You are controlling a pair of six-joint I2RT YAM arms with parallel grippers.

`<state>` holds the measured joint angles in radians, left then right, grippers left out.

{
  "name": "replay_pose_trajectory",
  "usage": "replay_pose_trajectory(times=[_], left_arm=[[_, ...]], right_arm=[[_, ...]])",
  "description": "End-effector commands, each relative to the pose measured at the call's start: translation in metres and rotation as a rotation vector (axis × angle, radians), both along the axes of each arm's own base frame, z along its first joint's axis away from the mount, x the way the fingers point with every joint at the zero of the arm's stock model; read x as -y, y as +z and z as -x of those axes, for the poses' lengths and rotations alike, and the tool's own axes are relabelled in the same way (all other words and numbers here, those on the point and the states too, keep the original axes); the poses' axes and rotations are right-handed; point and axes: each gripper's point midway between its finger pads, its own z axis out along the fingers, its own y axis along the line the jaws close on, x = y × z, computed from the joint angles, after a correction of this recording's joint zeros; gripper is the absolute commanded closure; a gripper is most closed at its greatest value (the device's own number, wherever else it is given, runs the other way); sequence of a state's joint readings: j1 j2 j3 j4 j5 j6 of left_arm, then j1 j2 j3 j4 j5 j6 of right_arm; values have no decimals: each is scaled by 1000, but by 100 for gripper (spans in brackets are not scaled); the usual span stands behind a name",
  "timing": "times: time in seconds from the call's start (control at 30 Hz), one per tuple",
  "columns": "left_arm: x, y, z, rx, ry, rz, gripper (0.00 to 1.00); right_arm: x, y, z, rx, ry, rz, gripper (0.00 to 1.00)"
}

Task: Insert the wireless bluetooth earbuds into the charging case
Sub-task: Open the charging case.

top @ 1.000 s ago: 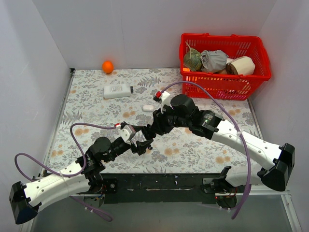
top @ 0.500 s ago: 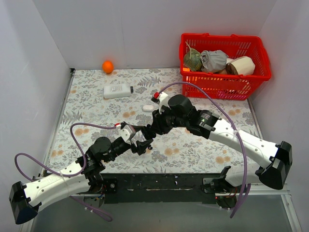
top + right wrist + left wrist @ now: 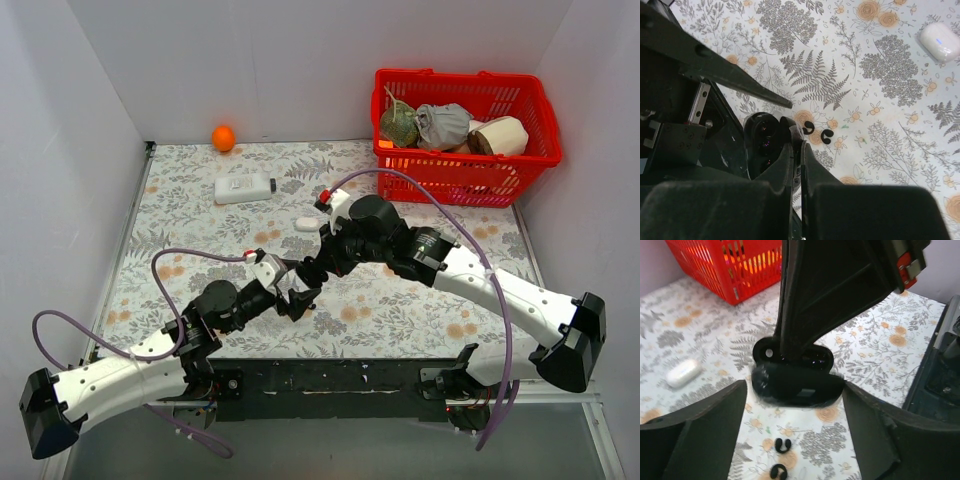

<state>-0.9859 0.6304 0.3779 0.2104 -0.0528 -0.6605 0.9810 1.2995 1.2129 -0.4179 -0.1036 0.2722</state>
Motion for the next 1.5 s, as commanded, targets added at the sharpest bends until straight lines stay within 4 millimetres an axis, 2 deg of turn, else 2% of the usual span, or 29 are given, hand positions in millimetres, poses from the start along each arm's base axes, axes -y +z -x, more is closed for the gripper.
replay_pose_trajectory(times=[0.0, 0.07, 0.1, 0.13, 0.27, 0.33, 0.43, 0.47, 0.53, 0.57, 0.67, 0.87, 1.0, 1.13, 1.33, 1.4, 1.47], left_arm=[[-3, -1, -9, -61, 70, 3, 19], [-4, -3, -13, -78, 91, 4, 13], [-5, -3, -15, -79, 107, 5, 4], [-5, -6, -16, -89, 116, -4, 2], [-5, -5, -20, -136, 149, 5, 2], [-3, 6, -16, -175, 133, 36, 2], [5, 28, 7, -198, -3, 97, 2], [16, 35, 32, -202, -158, 102, 2], [18, 46, 49, -227, -264, 126, 2], [23, 51, 66, -235, -373, 124, 2], [28, 53, 81, -280, -509, 105, 5], [30, 45, 64, -323, -567, 71, 15], [32, 49, 51, -316, -539, 87, 20], [30, 57, 43, -290, -500, 124, 21], [27, 62, 47, -278, -508, 148, 19], [29, 58, 48, -289, -525, 134, 24], [30, 57, 51, -285, -551, 126, 34]], right_arm=[[8, 49, 1, 169, 77, -52, 99], [9, 57, 3, 194, 98, -61, 99], [10, 59, 4, 198, 105, -61, 99], [10, 62, 4, 207, 110, -62, 99], [15, 72, 6, 250, 125, -65, 99], [19, 76, 6, 300, 147, -62, 99], [28, 74, -1, 395, 148, -11, 99], [31, 73, -3, 423, 150, 5, 99], [37, 74, -2, 494, 168, 29, 99], [37, 77, -1, 518, 174, 24, 99], [35, 89, 10, 579, 218, 5, 99], [22, 106, 29, 618, 274, -43, 99], [15, 103, 40, 618, 323, -37, 99], [13, 98, 42, 620, 327, -24, 99], [15, 91, 33, 618, 280, 16, 99], [13, 91, 33, 618, 279, 7, 99], [12, 92, 33, 616, 273, -6, 99]])
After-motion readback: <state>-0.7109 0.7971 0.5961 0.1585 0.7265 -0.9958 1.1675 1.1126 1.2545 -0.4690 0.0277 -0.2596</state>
